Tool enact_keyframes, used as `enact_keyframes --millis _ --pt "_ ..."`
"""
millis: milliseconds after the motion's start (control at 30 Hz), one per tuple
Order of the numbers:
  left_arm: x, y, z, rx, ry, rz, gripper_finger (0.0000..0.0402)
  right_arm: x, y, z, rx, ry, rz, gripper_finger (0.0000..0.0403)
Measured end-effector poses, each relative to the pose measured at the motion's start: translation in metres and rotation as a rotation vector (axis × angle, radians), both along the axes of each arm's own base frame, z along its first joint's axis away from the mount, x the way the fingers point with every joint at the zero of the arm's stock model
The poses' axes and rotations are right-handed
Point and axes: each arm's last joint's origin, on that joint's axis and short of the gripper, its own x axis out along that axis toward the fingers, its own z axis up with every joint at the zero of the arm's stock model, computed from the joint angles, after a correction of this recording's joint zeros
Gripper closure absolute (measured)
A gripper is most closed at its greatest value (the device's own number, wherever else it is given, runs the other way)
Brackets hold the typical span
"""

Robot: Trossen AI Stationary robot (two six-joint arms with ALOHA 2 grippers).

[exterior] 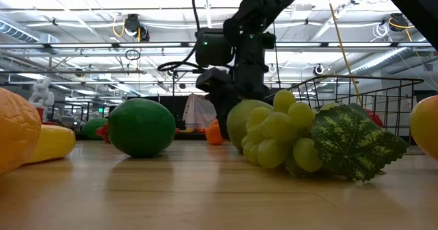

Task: Build produce basket
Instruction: Put the green pear into the wire basket

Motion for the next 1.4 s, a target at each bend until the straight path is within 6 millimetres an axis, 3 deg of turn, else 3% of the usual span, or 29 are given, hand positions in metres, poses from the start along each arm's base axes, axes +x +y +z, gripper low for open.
enact_keyframes --millis 233,567,767,1000,1233,1400 --pt "0.000 0.000 0.000 0.001 0.001 0.000 0.0309 -0.006 0.003 -0.009 -0.001 0.030 -0.003 0.0080" --pt "0.000 0.000 0.000 0.016 0.002 -0.011 0.0309 -0.007 0.004 -0.008 0.010 0.031 -0.028 0.0209" --pt "0.000 0.000 0.000 0.022 0.002 -0.016 0.0309 -0.006 0.006 -0.004 0.058 0.009 -0.030 0.0256" --pt "0.000 0.000 0.000 0.027 0.004 -0.021 0.0309 0.000 0.007 0.017 0.055 -0.129 -0.034 0.0291" --pt "0.000 0.000 0.000 0.034 0.004 -0.026 0.0309 0.002 0.011 0.018 0.039 -0.145 -0.007 0.0333" --pt "0.000 0.000 0.000 0.032 0.004 -0.025 0.0309 0.002 0.016 0.017 -0.008 -0.144 0.016 0.0325"
